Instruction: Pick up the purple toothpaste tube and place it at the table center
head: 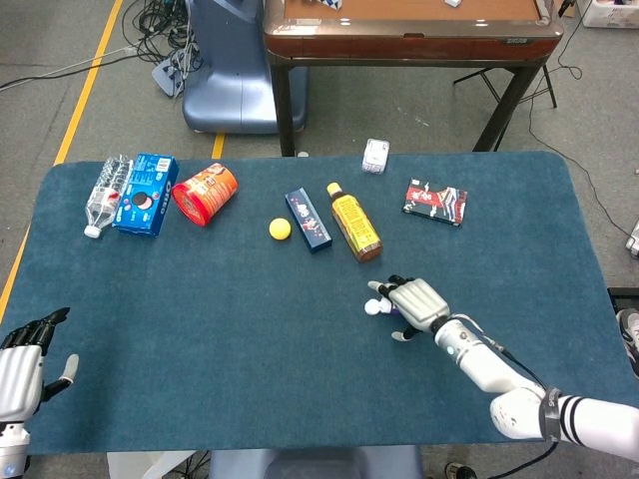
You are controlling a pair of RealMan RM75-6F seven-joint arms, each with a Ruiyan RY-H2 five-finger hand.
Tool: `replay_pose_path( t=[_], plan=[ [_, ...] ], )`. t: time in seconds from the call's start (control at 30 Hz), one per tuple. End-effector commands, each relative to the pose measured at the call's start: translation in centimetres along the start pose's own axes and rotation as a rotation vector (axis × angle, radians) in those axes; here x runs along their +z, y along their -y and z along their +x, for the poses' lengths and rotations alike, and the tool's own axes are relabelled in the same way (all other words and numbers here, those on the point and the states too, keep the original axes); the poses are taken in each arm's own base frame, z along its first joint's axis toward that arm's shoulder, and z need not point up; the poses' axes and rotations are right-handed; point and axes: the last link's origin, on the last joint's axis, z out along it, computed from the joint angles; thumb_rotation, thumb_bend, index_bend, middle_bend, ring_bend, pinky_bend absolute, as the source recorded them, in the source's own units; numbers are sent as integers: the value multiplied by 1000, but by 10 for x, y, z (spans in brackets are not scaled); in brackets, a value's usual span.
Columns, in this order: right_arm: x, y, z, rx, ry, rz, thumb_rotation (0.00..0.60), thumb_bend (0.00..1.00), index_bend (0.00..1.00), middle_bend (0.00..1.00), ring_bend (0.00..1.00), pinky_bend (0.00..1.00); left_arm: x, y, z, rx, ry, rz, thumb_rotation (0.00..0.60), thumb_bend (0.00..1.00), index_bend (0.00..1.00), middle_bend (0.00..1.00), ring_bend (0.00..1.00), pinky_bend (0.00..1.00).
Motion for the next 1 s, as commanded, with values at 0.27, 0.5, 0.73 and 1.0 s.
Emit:
replay_pose_path(
  t=[0.27, 0.5, 0.73, 1.0],
  plan=[
    [-7, -19, 7, -97, -131, -93, 600, 235, 104, 334, 127, 266, -1, -1, -1, -6, 0, -12, 600, 354, 144, 238, 219, 213],
    [0, -20, -7, -122, -105, -128, 600, 235, 212, 390, 164, 265, -4, 2, 1, -10, 0, -5, 600, 354, 144, 237, 219, 213],
    [3, -22, -16, -163, -106, -152, 600, 275, 315, 411, 186, 265, -5, 3, 1, -19, 4, -7, 600, 354, 144, 237, 219, 213],
    [5, -25, -22, -170, -101, -169, 600, 331, 394, 440, 214, 267, -7, 5, 0, -25, 8, -4, 600, 354, 144, 233, 213, 213]
  ],
)
